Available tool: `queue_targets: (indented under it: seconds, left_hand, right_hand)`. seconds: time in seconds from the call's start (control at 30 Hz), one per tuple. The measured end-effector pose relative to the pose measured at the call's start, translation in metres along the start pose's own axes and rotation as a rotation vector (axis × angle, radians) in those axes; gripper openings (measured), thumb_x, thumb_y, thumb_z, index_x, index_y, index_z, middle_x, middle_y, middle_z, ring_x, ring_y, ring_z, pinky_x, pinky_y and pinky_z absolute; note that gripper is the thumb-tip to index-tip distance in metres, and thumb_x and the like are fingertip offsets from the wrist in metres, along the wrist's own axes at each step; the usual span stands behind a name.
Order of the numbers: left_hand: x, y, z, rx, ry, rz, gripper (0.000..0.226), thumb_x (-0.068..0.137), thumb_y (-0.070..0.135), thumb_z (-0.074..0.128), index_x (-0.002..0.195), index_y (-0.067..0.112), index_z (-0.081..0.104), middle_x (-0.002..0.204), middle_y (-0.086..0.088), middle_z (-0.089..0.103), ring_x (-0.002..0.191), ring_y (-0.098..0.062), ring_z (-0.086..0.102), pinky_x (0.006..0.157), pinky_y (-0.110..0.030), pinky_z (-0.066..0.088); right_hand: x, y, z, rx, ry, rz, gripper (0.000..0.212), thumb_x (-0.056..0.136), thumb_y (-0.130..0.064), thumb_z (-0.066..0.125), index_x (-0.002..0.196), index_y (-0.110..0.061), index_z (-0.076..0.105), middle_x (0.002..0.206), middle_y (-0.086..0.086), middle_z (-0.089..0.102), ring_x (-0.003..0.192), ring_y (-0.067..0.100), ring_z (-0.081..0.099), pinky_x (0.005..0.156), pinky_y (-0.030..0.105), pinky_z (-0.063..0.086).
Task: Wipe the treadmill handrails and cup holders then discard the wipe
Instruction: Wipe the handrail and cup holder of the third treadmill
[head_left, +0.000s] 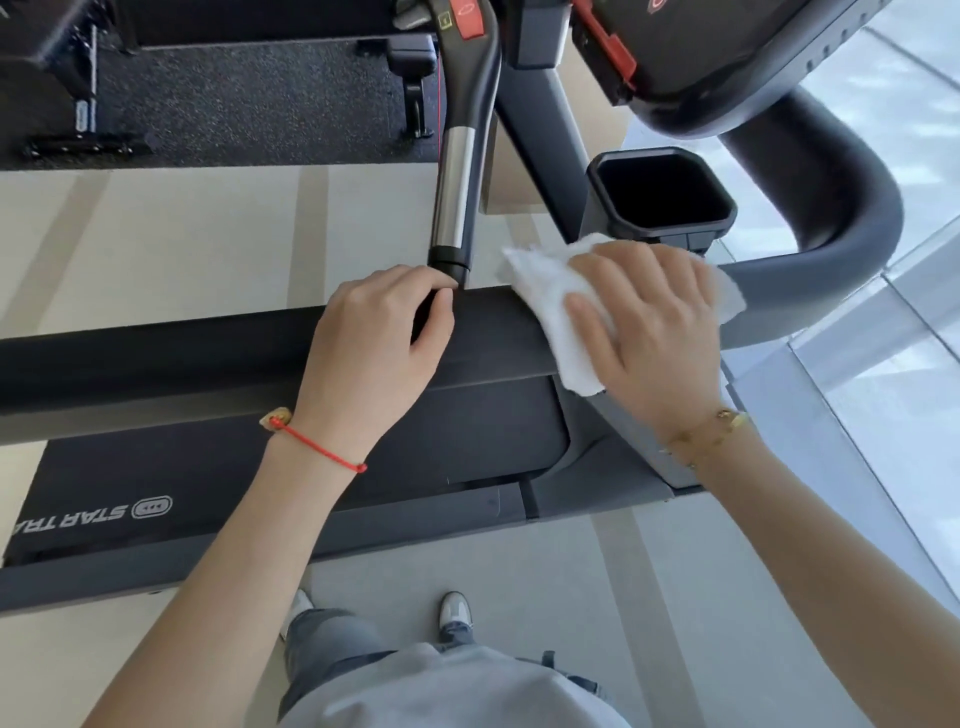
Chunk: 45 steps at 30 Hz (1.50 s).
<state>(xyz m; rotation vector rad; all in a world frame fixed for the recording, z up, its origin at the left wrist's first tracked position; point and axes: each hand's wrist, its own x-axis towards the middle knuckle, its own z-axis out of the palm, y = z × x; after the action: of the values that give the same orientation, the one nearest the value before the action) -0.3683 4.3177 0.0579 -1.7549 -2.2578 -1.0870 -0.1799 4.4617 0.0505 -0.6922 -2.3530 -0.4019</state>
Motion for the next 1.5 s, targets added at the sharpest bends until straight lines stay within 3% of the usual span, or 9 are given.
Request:
queue_targets:
  seconds: [0.17, 0.43, 0.53, 0.63, 0.73, 0.87, 1.1, 1.27, 1.5]
  left_hand:
    - [0.001, 0.003, 0.005, 0.017, 0.018, -0.007, 0.026, 0.101, 0.019, 0.049, 0.106, 0.010, 0.072, 0.099, -0.003, 0.075, 0.087, -0.023, 0.069, 0.084, -0.045, 0.054]
    - [-0.003, -0.002, 0.003, 0.013, 0.055, 0.007, 0.023, 0.100, 0.018, 0.052, 0.105, 0.009, 0.072, 0.098, -0.002, 0.074, 0.089, -0.022, 0.067, 0.086, -0.044, 0.052]
    - [-0.008, -0.011, -0.003, 0.051, 0.072, 0.008, 0.021, 0.099, 0.017, 0.053, 0.097, 0.007, 0.071, 0.088, -0.003, 0.072, 0.078, -0.023, 0.063, 0.079, -0.042, 0.050]
    - [-0.014, -0.026, -0.013, 0.095, 0.097, -0.025, 0.026, 0.097, 0.012, 0.052, 0.072, 0.005, 0.056, 0.061, 0.000, 0.048, 0.059, -0.022, 0.042, 0.066, -0.037, 0.039]
    - [-0.023, -0.043, -0.030, 0.127, 0.129, -0.062, 0.028, 0.096, 0.009, 0.051, 0.068, 0.007, 0.049, 0.057, 0.000, 0.041, 0.056, -0.024, 0.037, 0.067, -0.035, 0.036]
    - [-0.040, -0.075, -0.053, 0.143, 0.123, -0.097, 0.020, 0.098, 0.013, 0.054, 0.094, 0.003, 0.071, 0.083, -0.007, 0.072, 0.077, -0.030, 0.065, 0.081, -0.049, 0.050]
    - [-0.065, -0.130, -0.099, 0.174, 0.104, -0.129, 0.022, 0.099, 0.016, 0.053, 0.101, 0.006, 0.072, 0.094, -0.004, 0.074, 0.090, -0.029, 0.068, 0.087, -0.050, 0.048]
    - [-0.081, -0.171, -0.131, 0.183, 0.125, -0.160, 0.023, 0.100, 0.019, 0.051, 0.102, 0.010, 0.073, 0.097, 0.000, 0.075, 0.093, -0.025, 0.068, 0.090, -0.049, 0.047]
    - [-0.097, -0.215, -0.165, 0.209, 0.138, -0.181, 0.025, 0.099, 0.020, 0.050, 0.104, 0.011, 0.072, 0.099, 0.000, 0.074, 0.093, -0.027, 0.068, 0.090, -0.049, 0.047]
  right_hand:
    - [-0.006, 0.015, -0.001, -0.001, 0.035, 0.114, 0.027, 0.100, -0.030, 0.041, 0.099, -0.016, 0.064, 0.104, 0.003, 0.062, 0.092, 0.030, 0.051, 0.085, 0.041, 0.038]
    - [0.015, -0.026, 0.005, 0.009, -0.044, -0.001, 0.036, 0.102, -0.036, 0.034, 0.096, -0.017, 0.064, 0.091, 0.003, 0.062, 0.079, 0.029, 0.049, 0.075, 0.043, 0.039]
    - [0.018, -0.043, 0.005, -0.005, -0.125, -0.055, 0.041, 0.103, -0.041, 0.029, 0.105, -0.017, 0.063, 0.101, 0.004, 0.062, 0.084, 0.029, 0.050, 0.076, 0.043, 0.038]
    - [0.023, -0.073, 0.009, 0.024, -0.214, -0.148, 0.047, 0.103, -0.047, 0.025, 0.118, -0.017, 0.059, 0.114, 0.005, 0.060, 0.090, 0.030, 0.050, 0.079, 0.043, 0.038]
    - [0.037, -0.099, 0.011, 0.053, -0.295, -0.196, 0.051, 0.104, -0.048, 0.020, 0.120, -0.017, 0.058, 0.118, 0.003, 0.059, 0.095, 0.030, 0.053, 0.083, 0.042, 0.039]
    - [0.058, -0.125, 0.015, 0.050, -0.405, -0.203, 0.058, 0.103, -0.048, 0.010, 0.116, -0.017, 0.059, 0.112, 0.002, 0.059, 0.093, 0.028, 0.052, 0.083, 0.040, 0.037]
    - [0.095, -0.194, 0.028, 0.052, -0.551, -0.234, 0.065, 0.096, -0.051, -0.002, 0.112, -0.021, 0.053, 0.096, -0.001, 0.057, 0.081, 0.023, 0.050, 0.074, 0.035, 0.038]
    - [0.117, -0.227, 0.042, 0.211, -0.612, -0.218, 0.048, 0.101, -0.050, 0.018, 0.102, -0.020, 0.055, 0.085, 0.000, 0.060, 0.076, 0.025, 0.057, 0.063, 0.034, 0.035]
    - [0.146, -0.291, 0.061, 0.437, -0.787, -0.208, 0.044, 0.100, -0.055, 0.018, 0.100, -0.027, 0.051, 0.090, -0.006, 0.060, 0.075, 0.017, 0.051, 0.055, 0.020, 0.021]
